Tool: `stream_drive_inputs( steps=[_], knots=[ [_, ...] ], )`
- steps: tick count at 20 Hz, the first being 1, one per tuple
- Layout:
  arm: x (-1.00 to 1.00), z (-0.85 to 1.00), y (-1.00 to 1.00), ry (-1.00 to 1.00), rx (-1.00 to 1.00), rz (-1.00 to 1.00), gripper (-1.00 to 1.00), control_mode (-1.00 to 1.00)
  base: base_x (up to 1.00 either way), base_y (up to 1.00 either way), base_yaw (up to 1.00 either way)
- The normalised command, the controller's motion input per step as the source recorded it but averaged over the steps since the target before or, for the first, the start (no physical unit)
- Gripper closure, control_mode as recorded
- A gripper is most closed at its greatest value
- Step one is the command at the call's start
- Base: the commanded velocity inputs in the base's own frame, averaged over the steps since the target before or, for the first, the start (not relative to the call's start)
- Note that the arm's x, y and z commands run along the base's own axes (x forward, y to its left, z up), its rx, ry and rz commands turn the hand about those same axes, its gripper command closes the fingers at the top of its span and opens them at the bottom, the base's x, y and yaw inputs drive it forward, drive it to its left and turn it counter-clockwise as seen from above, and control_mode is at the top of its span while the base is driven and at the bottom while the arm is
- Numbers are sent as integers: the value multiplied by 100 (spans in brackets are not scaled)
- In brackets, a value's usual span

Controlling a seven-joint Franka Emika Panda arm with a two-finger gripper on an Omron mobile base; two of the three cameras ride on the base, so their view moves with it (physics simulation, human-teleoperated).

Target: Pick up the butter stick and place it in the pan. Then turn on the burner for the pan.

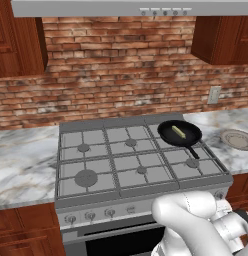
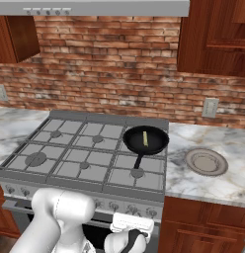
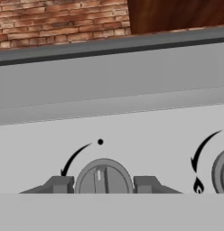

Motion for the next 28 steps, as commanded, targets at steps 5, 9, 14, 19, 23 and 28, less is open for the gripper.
stream_drive_inputs(
  steps=[5,9,14,19,23,28],
  knots=[
    [0,0,0,0,0,0,100,-100,0,0,0],
    [8,0,0,2,-1,0,100,-100,0,0,0],
    [11,0,0,7,-7,0,100,-100,0,0,0],
    [14,0,0,8,-13,0,100,-100,0,0,0],
    [15,0,0,5,-14,0,100,-100,0,0,0],
    [18,0,0,3,-16,0,100,-100,0,0,0]
  ],
)
